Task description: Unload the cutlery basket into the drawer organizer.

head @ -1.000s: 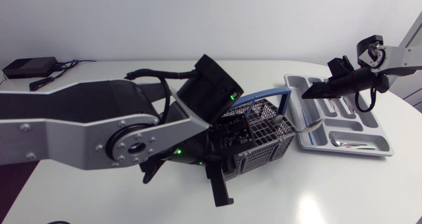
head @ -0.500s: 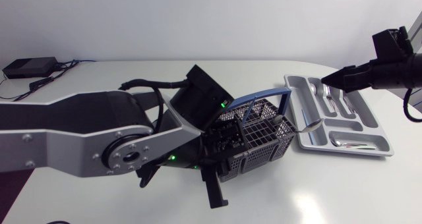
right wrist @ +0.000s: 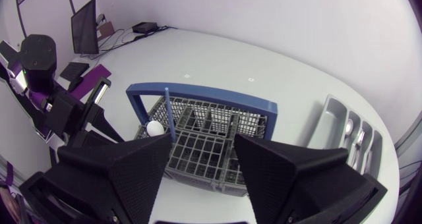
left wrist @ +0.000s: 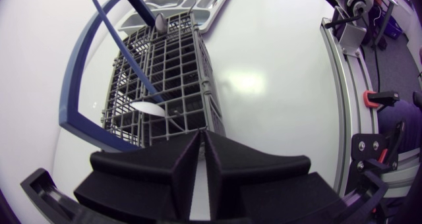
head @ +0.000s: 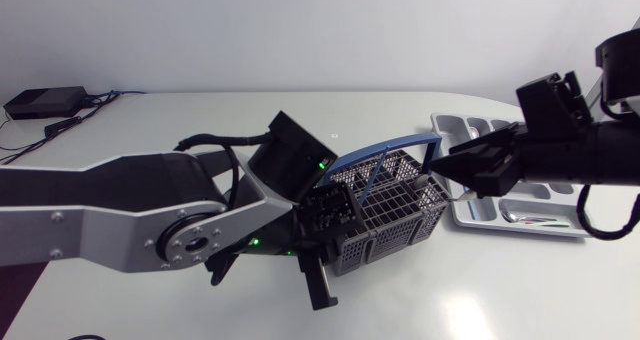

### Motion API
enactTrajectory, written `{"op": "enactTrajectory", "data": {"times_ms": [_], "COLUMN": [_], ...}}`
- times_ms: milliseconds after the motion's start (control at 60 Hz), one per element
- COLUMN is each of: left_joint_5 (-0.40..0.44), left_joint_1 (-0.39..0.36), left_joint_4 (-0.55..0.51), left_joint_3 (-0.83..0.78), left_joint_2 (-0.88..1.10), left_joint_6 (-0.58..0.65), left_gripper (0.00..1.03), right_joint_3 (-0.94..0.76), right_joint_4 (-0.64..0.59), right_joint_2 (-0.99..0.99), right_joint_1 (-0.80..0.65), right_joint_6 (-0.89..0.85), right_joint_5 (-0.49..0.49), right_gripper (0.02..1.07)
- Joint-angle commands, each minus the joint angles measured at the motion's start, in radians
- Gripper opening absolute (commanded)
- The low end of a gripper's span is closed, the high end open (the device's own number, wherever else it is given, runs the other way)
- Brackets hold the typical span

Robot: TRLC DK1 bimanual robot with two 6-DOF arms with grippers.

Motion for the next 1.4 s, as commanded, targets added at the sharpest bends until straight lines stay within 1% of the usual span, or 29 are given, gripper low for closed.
{"op": "enactTrajectory", "data": {"times_ms": [0,100,150,383,483,750,800,1050,1100,1183,1200,1383], "left_joint_5": [0.0,-0.012,-0.021,-0.024,-0.026,-0.024,-0.024,-0.024,-0.024,-0.026,-0.024,-0.024], "left_joint_1": [0.012,0.017,0.017,0.022,0.022,0.023,0.023,0.025,0.025,0.025,0.025,0.023], "left_joint_4": [0.019,0.028,0.039,0.054,0.056,0.057,0.059,0.059,0.059,0.06,0.06,0.065], "left_joint_3": [-0.029,-0.029,-0.027,-0.015,-0.016,-0.016,-0.015,-0.018,-0.018,-0.016,-0.016,-0.012], "left_joint_2": [0.003,0.024,0.035,0.073,0.076,0.076,0.076,0.076,0.076,0.078,0.079,0.087], "left_joint_6": [0.0,-0.012,-0.018,-0.034,-0.034,-0.034,-0.034,-0.034,-0.034,-0.034,-0.034,-0.034], "left_gripper": [0.15,0.15,0.15,0.15,0.15,0.15,0.15,0.15,0.15,0.15,0.15,0.15], "right_joint_3": [-0.048,-0.06,-0.071,-0.078,-0.086,-0.084,-0.081,-0.064,-0.064,-0.066,-0.068,-0.081], "right_joint_4": [0.039,0.07,0.101,0.173,0.197,0.25,0.265,0.322,0.331,0.349,0.354,0.355], "right_joint_2": [-0.001,0.019,0.025,0.066,0.082,0.169,0.183,0.254,0.261,0.269,0.269,0.24], "right_joint_1": [0.055,0.104,0.13,0.236,0.254,0.276,0.279,0.314,0.322,0.328,0.326,0.326], "right_joint_6": [0.054,0.08,0.099,0.169,0.169,0.158,0.158,0.16,0.162,0.162,0.163,0.168], "right_joint_5": [0.033,0.053,0.082,0.14,0.166,0.185,0.185,0.215,0.22,0.237,0.237,0.237], "right_gripper": [0.71,0.71,0.71,0.71,0.71,0.71,0.68,0.4,0.31,0.12,0.09,0.08]}}
